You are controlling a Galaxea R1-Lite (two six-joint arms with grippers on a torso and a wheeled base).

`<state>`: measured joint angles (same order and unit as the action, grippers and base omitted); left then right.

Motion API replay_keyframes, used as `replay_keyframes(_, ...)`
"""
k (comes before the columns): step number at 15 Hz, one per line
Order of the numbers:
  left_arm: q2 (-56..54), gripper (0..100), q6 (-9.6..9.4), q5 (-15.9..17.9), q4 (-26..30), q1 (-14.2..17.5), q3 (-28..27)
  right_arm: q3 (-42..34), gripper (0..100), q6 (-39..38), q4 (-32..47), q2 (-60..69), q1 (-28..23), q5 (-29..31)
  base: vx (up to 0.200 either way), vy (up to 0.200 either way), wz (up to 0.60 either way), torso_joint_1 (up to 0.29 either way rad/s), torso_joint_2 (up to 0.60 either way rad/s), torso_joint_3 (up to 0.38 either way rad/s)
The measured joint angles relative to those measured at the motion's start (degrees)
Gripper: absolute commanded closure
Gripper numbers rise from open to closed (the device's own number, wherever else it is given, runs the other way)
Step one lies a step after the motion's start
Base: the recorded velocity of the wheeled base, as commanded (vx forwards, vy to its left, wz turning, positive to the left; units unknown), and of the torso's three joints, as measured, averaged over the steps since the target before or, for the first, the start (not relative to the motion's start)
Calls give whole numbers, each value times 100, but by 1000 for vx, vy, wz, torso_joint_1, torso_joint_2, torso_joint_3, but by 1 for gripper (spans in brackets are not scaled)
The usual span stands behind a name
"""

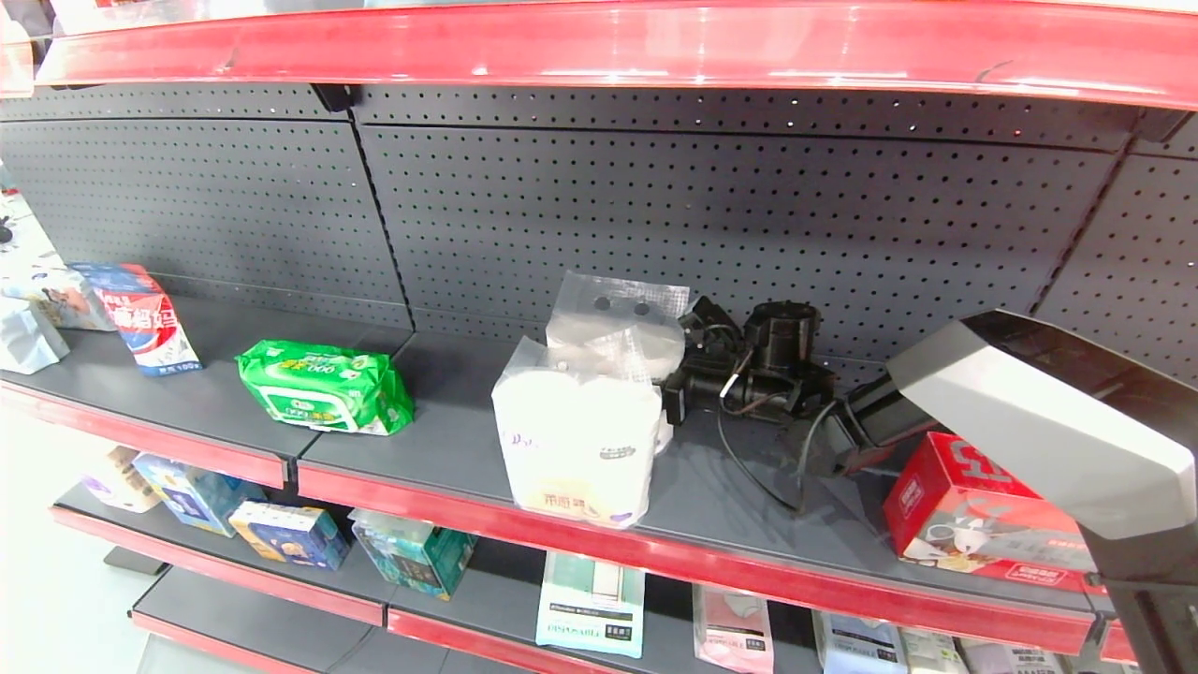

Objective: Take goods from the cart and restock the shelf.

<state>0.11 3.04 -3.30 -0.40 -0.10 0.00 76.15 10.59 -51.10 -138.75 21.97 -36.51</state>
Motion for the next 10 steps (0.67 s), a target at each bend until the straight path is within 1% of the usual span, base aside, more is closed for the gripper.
replay_keyframes(10, 0, 0, 0, 0, -2, 0, 0, -111, 100, 56, 0, 22, 40, -66, 0, 0, 0, 0, 0, 0)
